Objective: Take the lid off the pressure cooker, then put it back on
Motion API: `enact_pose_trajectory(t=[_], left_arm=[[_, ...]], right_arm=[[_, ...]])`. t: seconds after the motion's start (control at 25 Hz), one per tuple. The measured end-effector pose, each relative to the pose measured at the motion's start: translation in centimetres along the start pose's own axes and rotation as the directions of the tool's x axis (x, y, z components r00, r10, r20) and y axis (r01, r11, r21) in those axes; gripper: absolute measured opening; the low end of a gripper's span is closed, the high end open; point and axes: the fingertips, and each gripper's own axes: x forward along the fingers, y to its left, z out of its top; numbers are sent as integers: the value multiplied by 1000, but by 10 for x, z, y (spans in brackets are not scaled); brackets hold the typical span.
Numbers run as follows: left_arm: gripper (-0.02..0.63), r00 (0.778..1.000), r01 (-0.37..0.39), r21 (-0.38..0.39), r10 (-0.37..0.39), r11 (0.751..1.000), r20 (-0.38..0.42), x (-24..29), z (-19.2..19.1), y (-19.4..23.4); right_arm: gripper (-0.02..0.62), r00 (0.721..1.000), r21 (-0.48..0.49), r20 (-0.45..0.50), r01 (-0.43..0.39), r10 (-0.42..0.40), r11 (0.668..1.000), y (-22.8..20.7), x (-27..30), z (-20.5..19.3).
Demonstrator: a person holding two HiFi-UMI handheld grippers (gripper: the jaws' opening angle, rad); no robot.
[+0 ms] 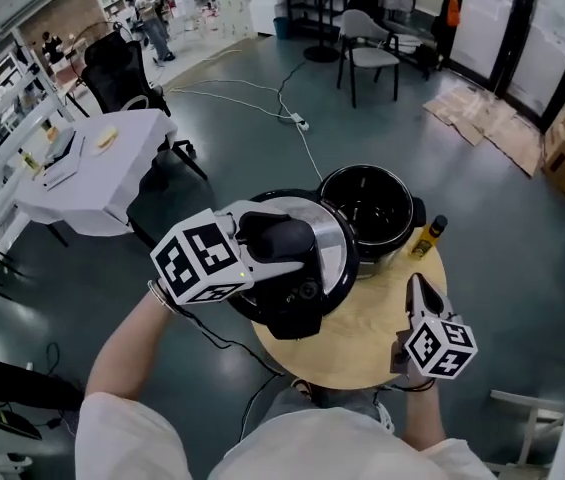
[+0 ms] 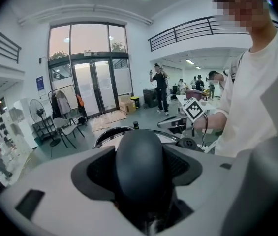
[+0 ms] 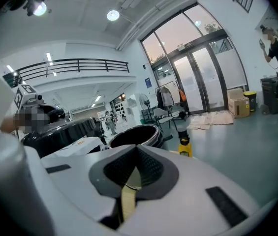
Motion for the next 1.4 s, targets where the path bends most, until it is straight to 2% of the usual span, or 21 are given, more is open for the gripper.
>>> enact_pose_trajectory(t=[0.36,0.6,0.76,0.88,1.08,1.28,1.4], left_arm=[[284,992,-126,-157,124,980,-26,-34,-79,-29],[284,977,-210,-254,211,944,-21,-32,-115,-47],[282,968,-240,-346,248,907,-20,-24,-133,-49],[282,964,-254,-397,265,882,-29,-12,-149,-52],[282,962,-261,-432,269,863,-44,16,-167,-62],[282,952,-286,-484,301,827,-50,43,-182,-64],[281,952,-291,-499,299,816,-66,60,-191,-65]], right_arm=[[2,998,-54,-8,-66,65,996,51,10,-3],[2,997,-80,-28,-72,70,994,61,8,-7],[2,997,-87,-46,-63,59,994,63,7,-15],[2,997,-88,-62,-46,41,995,59,6,-25],[2,996,-83,-84,-1,-6,997,42,1,-37],[2,993,-73,-99,55,-63,996,18,-8,-48],[2,989,-63,-103,96,-102,993,1,-15,-54]])
